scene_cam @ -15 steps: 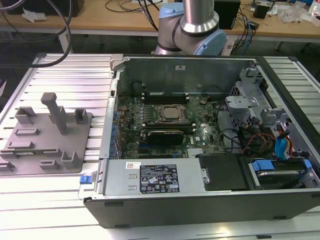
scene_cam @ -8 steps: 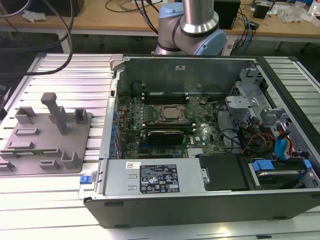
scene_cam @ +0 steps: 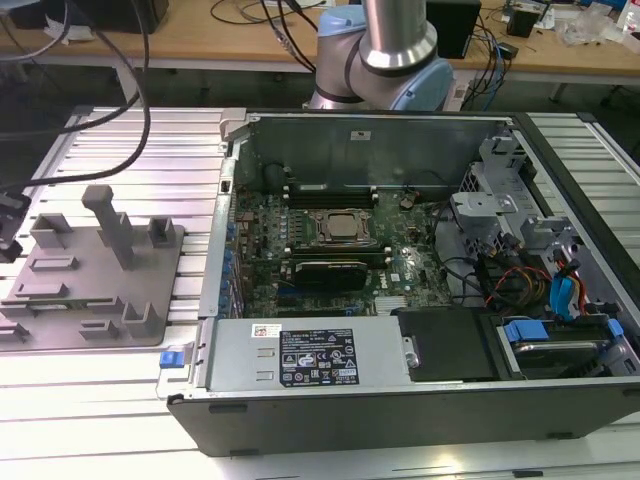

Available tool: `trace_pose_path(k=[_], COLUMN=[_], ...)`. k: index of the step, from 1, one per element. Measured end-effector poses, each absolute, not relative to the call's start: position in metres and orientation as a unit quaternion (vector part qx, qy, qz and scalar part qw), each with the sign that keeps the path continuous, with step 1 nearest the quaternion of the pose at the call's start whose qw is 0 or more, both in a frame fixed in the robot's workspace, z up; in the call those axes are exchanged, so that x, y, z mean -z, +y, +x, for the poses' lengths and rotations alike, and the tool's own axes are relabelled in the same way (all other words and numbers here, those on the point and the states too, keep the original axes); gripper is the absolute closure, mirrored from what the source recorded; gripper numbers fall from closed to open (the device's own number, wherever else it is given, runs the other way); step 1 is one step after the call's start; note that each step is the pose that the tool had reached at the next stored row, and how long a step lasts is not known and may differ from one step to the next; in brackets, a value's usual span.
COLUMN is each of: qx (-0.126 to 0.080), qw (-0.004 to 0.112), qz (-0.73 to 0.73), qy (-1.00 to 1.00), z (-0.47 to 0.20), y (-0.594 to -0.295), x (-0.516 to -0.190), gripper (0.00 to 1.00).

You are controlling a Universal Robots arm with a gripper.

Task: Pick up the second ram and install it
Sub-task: 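Pick up the second ram and move it above second insertion slot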

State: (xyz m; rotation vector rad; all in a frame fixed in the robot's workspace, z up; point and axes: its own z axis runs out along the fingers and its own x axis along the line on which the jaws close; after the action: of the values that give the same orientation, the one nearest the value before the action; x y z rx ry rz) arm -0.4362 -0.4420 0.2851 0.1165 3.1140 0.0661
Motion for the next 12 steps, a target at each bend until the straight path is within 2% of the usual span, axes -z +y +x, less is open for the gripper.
trace_pose_path(k=[12], qx=[-0.019], qw=[0.011], qz=[-0.002], qy=[1.000], z=[-0.436], y=[-0.449], x=[-0.261], gripper=[0.92])
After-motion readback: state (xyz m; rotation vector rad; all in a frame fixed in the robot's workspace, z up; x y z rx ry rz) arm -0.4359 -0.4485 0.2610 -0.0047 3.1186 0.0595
